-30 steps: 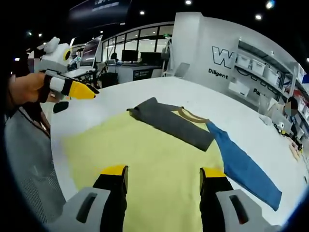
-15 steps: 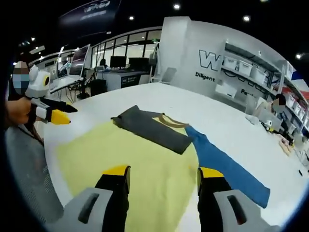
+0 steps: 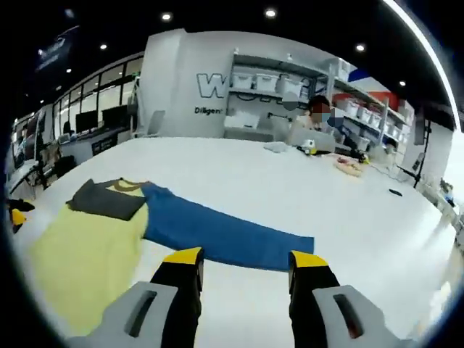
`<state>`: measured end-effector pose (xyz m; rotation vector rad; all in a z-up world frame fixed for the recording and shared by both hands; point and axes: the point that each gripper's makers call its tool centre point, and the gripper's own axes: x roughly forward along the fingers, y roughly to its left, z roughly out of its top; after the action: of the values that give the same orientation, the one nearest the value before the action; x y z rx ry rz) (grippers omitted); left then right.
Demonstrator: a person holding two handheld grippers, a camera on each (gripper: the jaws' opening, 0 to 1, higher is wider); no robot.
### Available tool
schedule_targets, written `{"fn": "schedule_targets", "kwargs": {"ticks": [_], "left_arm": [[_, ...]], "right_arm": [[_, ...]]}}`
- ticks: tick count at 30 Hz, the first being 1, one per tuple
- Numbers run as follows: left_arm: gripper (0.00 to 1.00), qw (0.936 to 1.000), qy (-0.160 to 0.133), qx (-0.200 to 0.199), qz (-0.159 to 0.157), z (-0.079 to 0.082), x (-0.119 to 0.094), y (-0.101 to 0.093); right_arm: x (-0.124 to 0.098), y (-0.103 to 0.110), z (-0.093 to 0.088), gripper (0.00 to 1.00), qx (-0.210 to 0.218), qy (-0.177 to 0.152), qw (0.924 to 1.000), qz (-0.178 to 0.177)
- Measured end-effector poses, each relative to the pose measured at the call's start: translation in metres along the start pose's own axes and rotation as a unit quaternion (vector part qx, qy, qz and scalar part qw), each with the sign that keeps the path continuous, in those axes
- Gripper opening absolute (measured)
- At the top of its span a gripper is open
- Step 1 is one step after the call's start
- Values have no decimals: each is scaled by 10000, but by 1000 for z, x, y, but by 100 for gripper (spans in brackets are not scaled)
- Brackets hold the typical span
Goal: Fold the garment on the visible template until the final outline fits inside the template.
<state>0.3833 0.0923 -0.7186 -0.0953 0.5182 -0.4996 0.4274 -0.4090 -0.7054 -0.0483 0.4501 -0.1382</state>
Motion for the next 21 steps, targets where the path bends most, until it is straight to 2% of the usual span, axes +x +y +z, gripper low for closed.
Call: {"fn": "schedule_targets", "kwargs": {"ticks": [1,2,4,6,10,16,21], "left_arm": [[67,10000,7,-3,-1,0,0,0],[66,10000,31,-27,27,-2,-1,2],[66,10000,41,-58,70,-2,-1,5],[66,9999,63,-85,92,-4,-1,6],[65,9998,123,-131,120,-7,-1,8],[64,9995,201,-179,161,-12,0,11],[63,9993,243,-220,173,-14,1,12]], "right_arm": [[5,-14,-3,41,149,15,9998,-132],[17,-36,-14,41,343,169,9987,-323],[29,-48,-22,39,413,247,9980,-411],[38,-53,-29,35,627,399,9964,-411],[54,-59,-38,31,764,535,9945,-477],[64,-55,-49,26,1167,719,9894,-487],[69,-56,-53,24,1285,829,9868,-535]]}}
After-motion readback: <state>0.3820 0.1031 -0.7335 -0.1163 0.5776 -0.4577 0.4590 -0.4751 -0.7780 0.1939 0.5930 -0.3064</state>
